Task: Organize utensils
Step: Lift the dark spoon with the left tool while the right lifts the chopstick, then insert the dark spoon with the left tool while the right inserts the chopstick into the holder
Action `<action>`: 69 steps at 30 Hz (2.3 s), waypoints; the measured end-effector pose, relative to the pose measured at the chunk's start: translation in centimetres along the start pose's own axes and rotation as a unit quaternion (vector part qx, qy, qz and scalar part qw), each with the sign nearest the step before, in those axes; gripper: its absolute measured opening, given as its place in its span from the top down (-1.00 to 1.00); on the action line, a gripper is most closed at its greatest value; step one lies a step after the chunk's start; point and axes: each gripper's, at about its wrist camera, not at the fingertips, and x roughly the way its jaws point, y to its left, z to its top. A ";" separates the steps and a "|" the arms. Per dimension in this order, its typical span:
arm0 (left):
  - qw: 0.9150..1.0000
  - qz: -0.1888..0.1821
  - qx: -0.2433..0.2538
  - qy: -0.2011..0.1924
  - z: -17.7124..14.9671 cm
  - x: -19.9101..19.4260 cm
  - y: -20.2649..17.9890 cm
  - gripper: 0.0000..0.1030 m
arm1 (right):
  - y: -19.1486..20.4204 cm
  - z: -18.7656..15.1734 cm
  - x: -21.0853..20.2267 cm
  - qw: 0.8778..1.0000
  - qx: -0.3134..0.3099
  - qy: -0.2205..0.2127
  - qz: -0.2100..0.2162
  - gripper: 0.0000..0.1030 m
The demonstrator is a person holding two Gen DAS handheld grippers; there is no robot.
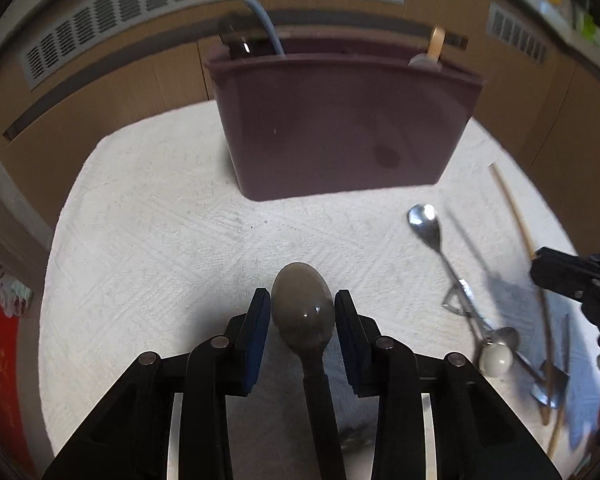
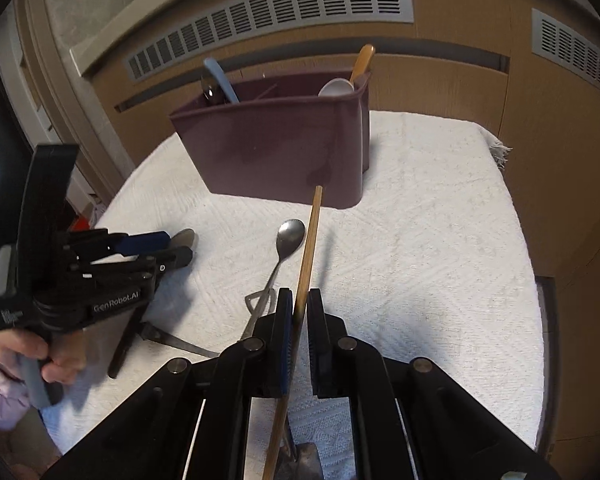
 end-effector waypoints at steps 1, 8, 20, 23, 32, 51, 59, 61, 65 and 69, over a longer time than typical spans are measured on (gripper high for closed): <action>1.000 -0.009 -0.009 -0.012 -0.4 -1.0 0.2 0.34 | 0.1 0.0 -0.4 1.000 0.000 -0.003 0.005 0.88; 0.994 -0.049 -0.041 -0.090 -1.6 -7.1 1.1 0.34 | 1.6 0.2 -2.6 0.999 -0.025 -0.028 0.007 0.88; 0.991 -0.040 -0.039 -0.118 -2.1 -8.6 1.4 0.34 | 0.8 0.9 4.7 0.996 0.000 0.075 -0.039 0.64; 0.991 -0.043 -0.045 -0.119 -2.2 -8.8 1.7 0.34 | 1.8 1.7 6.1 0.995 -0.028 0.073 -0.065 0.69; 0.988 -0.051 -0.057 -0.132 -2.4 -10.6 2.0 0.34 | 2.2 2.1 -0.2 0.999 -0.034 0.007 -0.016 0.92; 0.983 -0.051 -0.029 -0.171 -1.9 -15.2 0.0 0.35 | 4.8 2.3 -10.0 0.993 -0.052 -0.108 0.004 0.92; 0.984 -0.052 -0.027 -0.170 -1.6 -15.2 0.0 0.35 | 4.5 2.3 -10.0 0.993 -0.051 -0.105 0.003 0.92; 0.984 -0.051 -0.026 -0.171 -1.5 -15.2 -0.1 0.35 | 4.5 2.4 -10.1 0.993 -0.051 -0.106 0.001 0.92; 0.981 -0.045 -0.014 -0.186 -0.5 -15.8 -0.3 0.35 | 4.5 2.9 -10.3 0.992 -0.051 -0.112 0.004 0.92; 0.975 -0.043 -0.001 -0.218 2.6 -17.3 -0.2 0.36 | 4.6 4.8 -11.5 0.989 -0.055 -0.136 0.005 0.92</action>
